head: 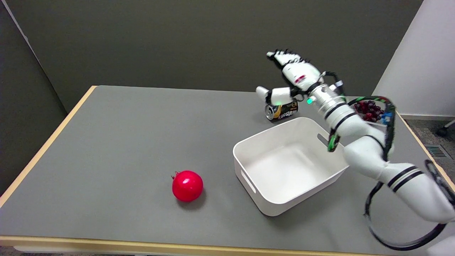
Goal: Pick up the black can.
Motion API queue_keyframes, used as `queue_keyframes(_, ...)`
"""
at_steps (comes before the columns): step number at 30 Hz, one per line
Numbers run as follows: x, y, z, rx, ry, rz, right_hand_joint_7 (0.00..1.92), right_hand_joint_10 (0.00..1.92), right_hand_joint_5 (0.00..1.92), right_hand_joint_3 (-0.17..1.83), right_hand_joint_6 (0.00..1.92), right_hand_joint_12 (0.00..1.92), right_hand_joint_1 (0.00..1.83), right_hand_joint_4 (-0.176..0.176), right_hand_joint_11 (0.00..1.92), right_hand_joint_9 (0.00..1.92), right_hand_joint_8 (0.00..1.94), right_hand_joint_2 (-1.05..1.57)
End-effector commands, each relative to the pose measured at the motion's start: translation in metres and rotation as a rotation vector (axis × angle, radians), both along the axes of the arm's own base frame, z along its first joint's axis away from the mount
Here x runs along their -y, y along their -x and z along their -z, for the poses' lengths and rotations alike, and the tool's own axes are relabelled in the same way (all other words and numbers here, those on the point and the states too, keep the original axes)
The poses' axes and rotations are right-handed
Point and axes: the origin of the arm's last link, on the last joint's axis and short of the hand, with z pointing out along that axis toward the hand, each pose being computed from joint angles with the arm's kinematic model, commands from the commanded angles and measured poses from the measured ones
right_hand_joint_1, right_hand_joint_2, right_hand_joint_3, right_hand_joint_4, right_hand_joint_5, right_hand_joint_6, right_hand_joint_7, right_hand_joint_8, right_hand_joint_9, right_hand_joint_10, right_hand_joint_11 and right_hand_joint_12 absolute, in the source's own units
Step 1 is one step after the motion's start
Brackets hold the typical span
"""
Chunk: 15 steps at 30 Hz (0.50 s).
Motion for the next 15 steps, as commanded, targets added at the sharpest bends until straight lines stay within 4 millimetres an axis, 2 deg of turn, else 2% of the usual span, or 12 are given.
queue_keyframes(1,0.023,0.044,0.058,-0.024,0.074,0.183,0.03,0.28,0.03,0.83,0.29,0.8,0.26,-0.176,0.0,0.0,0.39,0.58)
queue_keyframes(4,0.042,0.037,0.051,0.069,0.088,0.181,0.03,0.27,0.03,0.83,0.29,0.8,0.27,-0.176,0.0,0.0,0.39,0.59)
queue_keyframes(9,0.066,0.037,0.03,0.227,0.138,0.212,0.02,0.24,0.03,0.82,0.29,0.81,0.27,-0.176,0.0,0.0,0.36,0.61)
queue_keyframes(11,0.075,0.031,0.027,0.256,0.149,0.209,0.02,0.16,0.05,0.94,0.14,0.7,0.45,-0.176,0.0,0.0,0.22,0.6)
queue_keyframes(13,0.081,0.023,0.027,0.257,0.15,0.194,0.01,0.1,0.06,0.94,0.08,0.66,0.48,-0.176,0.0,0.0,0.16,0.6)
queue_keyframes(15,0.086,0.016,0.026,0.235,0.158,0.191,0.0,0.02,0.02,0.84,0.15,0.67,0.31,-0.176,0.0,0.0,0.15,0.63)
